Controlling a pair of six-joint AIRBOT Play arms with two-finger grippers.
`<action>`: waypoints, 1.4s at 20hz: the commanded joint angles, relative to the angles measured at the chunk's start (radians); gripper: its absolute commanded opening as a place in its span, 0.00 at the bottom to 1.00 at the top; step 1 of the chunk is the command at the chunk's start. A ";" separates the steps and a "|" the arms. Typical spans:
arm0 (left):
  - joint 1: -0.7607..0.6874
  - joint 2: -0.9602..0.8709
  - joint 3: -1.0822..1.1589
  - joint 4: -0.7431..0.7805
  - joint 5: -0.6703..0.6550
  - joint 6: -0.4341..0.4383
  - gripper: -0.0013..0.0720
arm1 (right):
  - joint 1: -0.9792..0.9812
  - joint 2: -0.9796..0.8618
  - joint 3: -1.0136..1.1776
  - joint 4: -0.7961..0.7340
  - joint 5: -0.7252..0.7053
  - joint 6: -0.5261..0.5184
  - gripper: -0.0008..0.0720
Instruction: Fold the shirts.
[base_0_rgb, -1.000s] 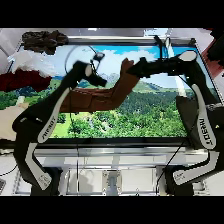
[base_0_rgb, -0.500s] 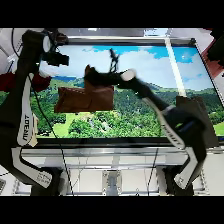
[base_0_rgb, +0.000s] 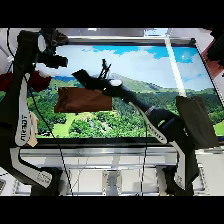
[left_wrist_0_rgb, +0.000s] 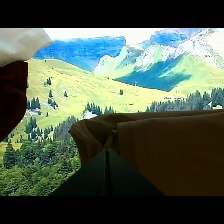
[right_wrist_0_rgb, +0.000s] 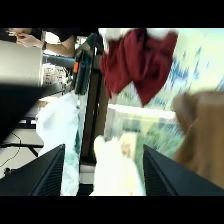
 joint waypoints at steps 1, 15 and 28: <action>0.002 0.001 -0.002 -0.005 -0.007 0.006 0.04 | -0.189 -0.003 0.011 -0.188 0.333 0.055 0.76; 0.002 0.000 -0.002 -0.016 0.024 -0.003 0.04 | -0.271 -0.097 -0.047 -0.722 0.622 0.451 0.87; 0.002 0.000 -0.002 -0.009 0.019 0.028 0.04 | -0.209 -0.140 0.010 -0.190 0.466 0.190 0.05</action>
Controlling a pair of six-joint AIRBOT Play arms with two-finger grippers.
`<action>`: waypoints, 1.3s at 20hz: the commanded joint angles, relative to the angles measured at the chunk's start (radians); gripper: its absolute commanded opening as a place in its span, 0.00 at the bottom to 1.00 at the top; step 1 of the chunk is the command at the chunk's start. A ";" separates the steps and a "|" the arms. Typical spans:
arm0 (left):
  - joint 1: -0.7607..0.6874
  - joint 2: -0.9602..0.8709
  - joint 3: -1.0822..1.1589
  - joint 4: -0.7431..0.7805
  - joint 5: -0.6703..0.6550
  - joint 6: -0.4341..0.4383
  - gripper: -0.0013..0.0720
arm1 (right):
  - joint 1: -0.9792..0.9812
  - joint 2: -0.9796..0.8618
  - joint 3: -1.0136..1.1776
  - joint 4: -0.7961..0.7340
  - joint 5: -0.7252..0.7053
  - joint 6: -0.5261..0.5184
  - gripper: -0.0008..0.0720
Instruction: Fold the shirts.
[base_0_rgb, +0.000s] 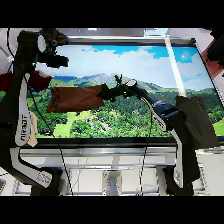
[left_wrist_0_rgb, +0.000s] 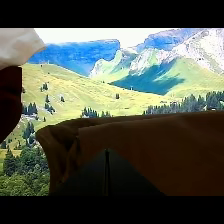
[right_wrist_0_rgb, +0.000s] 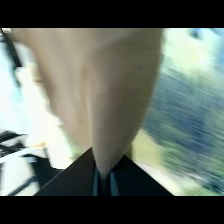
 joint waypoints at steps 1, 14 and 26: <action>0.001 0.000 0.000 0.010 -0.003 0.019 0.04 | -0.048 0.019 0.039 0.119 0.010 -0.129 0.05; 0.001 0.000 0.000 -0.004 -0.035 0.008 0.04 | -0.834 0.670 0.042 -0.809 0.533 0.225 0.05; 0.000 0.000 0.000 -0.254 -0.065 -0.004 0.03 | -1.041 0.795 -0.130 -1.264 0.849 0.354 0.05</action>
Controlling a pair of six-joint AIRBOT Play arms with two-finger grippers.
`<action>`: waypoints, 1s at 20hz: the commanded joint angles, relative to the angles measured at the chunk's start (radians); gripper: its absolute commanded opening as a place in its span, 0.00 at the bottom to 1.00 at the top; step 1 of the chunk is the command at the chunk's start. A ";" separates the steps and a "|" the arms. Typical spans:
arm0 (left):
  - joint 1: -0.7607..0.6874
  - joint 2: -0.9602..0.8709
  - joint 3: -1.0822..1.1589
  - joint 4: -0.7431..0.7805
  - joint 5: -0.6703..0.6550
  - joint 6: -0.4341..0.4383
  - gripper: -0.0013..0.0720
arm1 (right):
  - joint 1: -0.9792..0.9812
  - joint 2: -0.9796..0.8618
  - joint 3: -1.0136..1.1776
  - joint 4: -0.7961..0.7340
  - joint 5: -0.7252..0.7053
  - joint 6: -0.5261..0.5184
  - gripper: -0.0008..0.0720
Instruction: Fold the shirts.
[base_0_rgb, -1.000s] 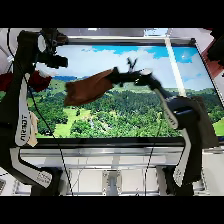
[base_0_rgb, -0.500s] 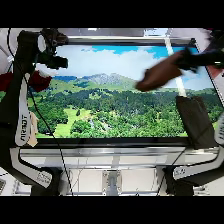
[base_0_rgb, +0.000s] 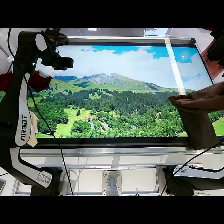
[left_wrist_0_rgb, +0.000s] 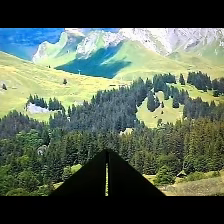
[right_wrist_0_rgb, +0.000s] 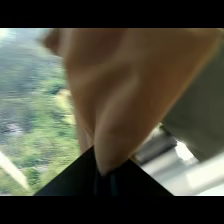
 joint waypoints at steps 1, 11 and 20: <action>0.000 0.000 0.000 -0.054 -0.016 -0.002 0.03 | -0.008 0.009 -0.098 -0.108 0.035 0.003 0.09; 0.000 0.000 0.000 -0.053 0.016 -0.002 0.03 | 0.013 0.021 -0.078 0.529 -0.221 -0.131 0.76; 0.000 0.000 0.000 -0.054 0.019 -0.008 0.03 | 0.581 0.020 -0.079 0.468 -0.837 -0.816 0.76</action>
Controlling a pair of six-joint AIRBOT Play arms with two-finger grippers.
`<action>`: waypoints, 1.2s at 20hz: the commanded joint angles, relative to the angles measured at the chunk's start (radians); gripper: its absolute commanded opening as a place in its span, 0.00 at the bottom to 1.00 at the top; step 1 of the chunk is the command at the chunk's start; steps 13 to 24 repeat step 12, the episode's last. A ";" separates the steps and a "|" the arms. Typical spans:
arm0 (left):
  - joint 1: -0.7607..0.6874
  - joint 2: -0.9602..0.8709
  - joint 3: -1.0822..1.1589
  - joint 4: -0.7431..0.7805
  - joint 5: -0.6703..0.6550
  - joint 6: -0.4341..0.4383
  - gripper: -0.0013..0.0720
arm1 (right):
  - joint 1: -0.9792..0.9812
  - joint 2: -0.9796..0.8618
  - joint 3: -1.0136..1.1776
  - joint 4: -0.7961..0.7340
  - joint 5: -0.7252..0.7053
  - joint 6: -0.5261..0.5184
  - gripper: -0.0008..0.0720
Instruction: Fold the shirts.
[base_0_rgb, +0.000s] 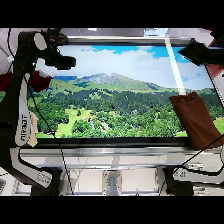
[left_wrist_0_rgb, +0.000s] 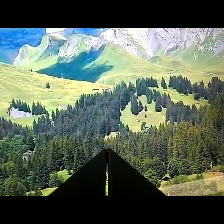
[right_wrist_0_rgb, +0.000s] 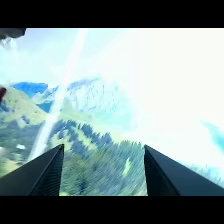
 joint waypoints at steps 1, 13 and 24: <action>0.000 0.000 0.000 0.000 0.000 -0.002 0.03 | 0.228 0.001 0.001 -0.315 -0.229 -0.142 0.76; 0.000 0.000 0.000 -0.005 -0.014 -0.002 0.04 | 0.367 0.001 0.002 -0.665 -0.245 -0.143 0.76; 0.000 0.000 0.000 -0.005 -0.014 -0.002 0.04 | 0.367 0.001 0.002 -0.665 -0.245 -0.143 0.76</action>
